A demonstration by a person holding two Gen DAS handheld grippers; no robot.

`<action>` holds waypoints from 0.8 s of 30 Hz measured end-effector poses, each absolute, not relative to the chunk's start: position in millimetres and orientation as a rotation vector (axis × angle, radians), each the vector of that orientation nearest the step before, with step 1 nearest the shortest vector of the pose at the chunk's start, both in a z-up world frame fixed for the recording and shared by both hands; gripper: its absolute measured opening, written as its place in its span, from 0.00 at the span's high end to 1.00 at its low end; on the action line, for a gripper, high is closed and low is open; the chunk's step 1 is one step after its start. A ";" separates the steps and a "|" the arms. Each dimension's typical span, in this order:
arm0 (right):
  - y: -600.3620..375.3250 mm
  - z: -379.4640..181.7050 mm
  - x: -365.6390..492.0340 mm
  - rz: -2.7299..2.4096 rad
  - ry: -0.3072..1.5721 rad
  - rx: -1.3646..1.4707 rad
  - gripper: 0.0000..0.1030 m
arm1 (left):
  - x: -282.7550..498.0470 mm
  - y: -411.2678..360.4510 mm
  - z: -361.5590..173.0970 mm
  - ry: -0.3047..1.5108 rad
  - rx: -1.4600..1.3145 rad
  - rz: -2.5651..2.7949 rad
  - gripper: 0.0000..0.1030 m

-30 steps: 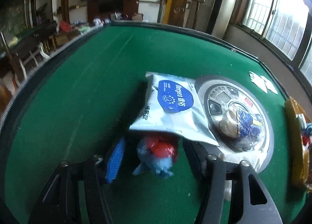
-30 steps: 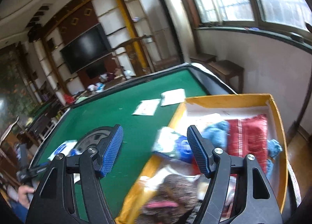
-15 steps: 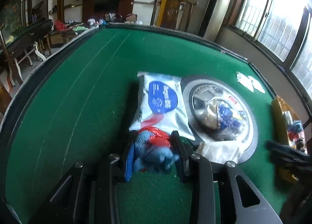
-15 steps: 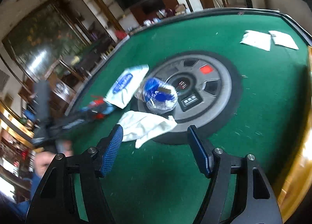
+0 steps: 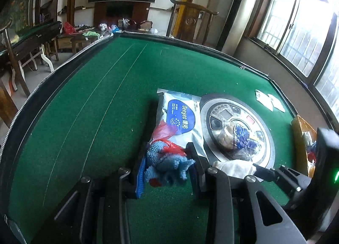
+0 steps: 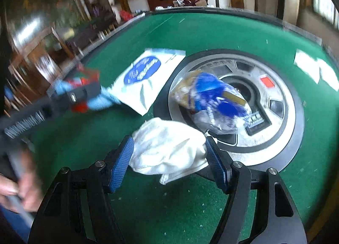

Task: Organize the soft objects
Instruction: 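Grasp the blue knitted toy with the left gripper while the right gripper grasps the white cloth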

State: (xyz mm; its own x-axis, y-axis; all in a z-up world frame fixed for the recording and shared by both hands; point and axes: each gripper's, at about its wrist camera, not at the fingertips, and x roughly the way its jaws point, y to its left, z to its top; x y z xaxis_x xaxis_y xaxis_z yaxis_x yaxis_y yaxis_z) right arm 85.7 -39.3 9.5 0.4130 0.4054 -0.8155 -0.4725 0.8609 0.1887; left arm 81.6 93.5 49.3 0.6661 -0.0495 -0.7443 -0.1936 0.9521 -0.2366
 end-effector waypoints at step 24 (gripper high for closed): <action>-112.3 44.0 53.8 0.546 0.823 0.041 0.76 | 72.1 90.9 59.7 0.754 -0.356 -0.012 0.67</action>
State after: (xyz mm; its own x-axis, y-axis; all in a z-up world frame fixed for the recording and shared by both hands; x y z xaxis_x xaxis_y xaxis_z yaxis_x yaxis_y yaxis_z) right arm 53.8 -112.3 44.0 0.5508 0.4770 -0.6849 -0.4457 0.8619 0.2419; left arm 72.1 90.9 59.7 0.7321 -0.1371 -0.6673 -0.1160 0.9402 -0.3204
